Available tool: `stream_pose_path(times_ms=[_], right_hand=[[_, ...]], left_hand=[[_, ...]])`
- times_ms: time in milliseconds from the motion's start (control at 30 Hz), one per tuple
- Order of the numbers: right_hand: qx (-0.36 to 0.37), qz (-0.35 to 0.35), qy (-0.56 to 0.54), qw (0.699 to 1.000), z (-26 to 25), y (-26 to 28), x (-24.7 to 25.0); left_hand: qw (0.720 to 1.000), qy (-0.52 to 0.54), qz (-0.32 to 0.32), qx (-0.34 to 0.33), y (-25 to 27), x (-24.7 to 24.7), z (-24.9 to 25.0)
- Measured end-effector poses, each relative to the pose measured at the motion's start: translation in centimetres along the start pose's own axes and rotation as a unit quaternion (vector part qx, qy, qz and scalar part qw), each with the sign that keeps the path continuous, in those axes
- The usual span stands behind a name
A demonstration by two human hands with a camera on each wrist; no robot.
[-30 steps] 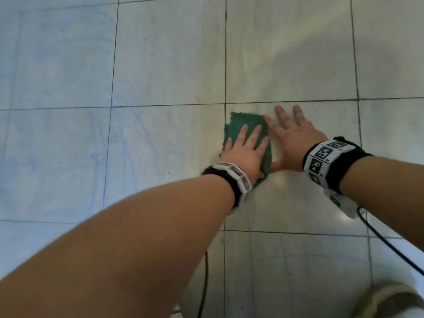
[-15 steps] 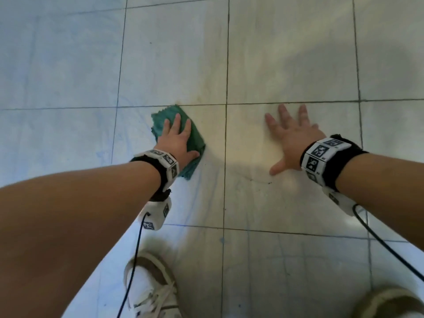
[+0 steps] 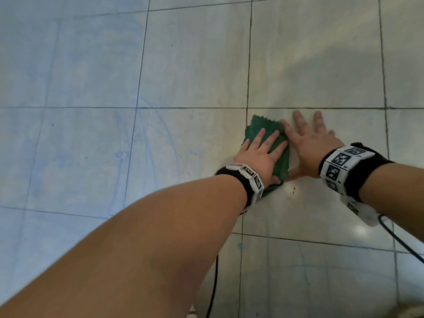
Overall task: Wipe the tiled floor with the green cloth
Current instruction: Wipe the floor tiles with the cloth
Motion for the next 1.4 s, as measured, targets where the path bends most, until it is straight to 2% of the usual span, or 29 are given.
stream_pose_path(times_ms=[133, 233, 367, 433, 500, 633, 733, 1167, 1267, 1400], right_hand=[[0.013, -0.002, 0.011, 1.000, -2.2, -0.9, 0.3], [0.048, -0.014, 0.025, 0.998, -4.7, -1.7, 0.5], [0.074, -0.016, 0.044, 0.996, -7.6, -2.7, 0.6], [0.079, -0.016, 0.050, 0.996, -8.2, -3.0, 0.5], [0.083, -0.018, 0.055, 0.995, -8.6, -3.0, 0.5], [0.091, -0.028, 0.072, 0.993, -9.3, -3.2, 0.6], [0.099, -0.030, 0.085, 0.991, -10.0, -3.5, 0.7], [0.116, -0.028, 0.058, 0.991, -11.7, -4.5, 0.7], [0.113, -0.030, 0.053, 0.992, -11.9, -4.7, 0.8], [0.113, -0.035, 0.049, 0.992, -12.1, -4.6, 0.9]], left_hand=[[0.997, 0.043, 0.013, 0.055, 0.9, -0.4, -6.3], [0.990, 0.077, 0.020, 0.120, 2.7, -1.3, -12.5], [0.961, 0.121, 0.002, 0.247, 6.6, -3.5, -21.0], [0.952, 0.125, -0.008, 0.280, 8.0, -4.5, -22.8], [0.957, 0.121, -0.010, 0.264, 7.8, -4.4, -21.8], [0.988, 0.075, 0.008, 0.136, 4.8, -2.5, -14.8], [0.991, 0.067, 0.022, 0.111, 3.3, -2.5, -13.3], [0.948, 0.136, 0.050, 0.285, 2.3, -0.4, -28.6], [0.947, 0.141, 0.058, 0.284, 2.4, 0.1, -29.7], [0.943, 0.146, 0.060, 0.294, 3.4, -0.5, -28.4]])
Point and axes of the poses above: each hand's wrist, its own y-axis away from the middle knuckle, its own x-axis out of the back of the hand, z = x × y, the point moved 4 cm from there along -y, towards the middle knuckle, and after that the axes turned 12 degrees about -y, right-handed, at the moved point
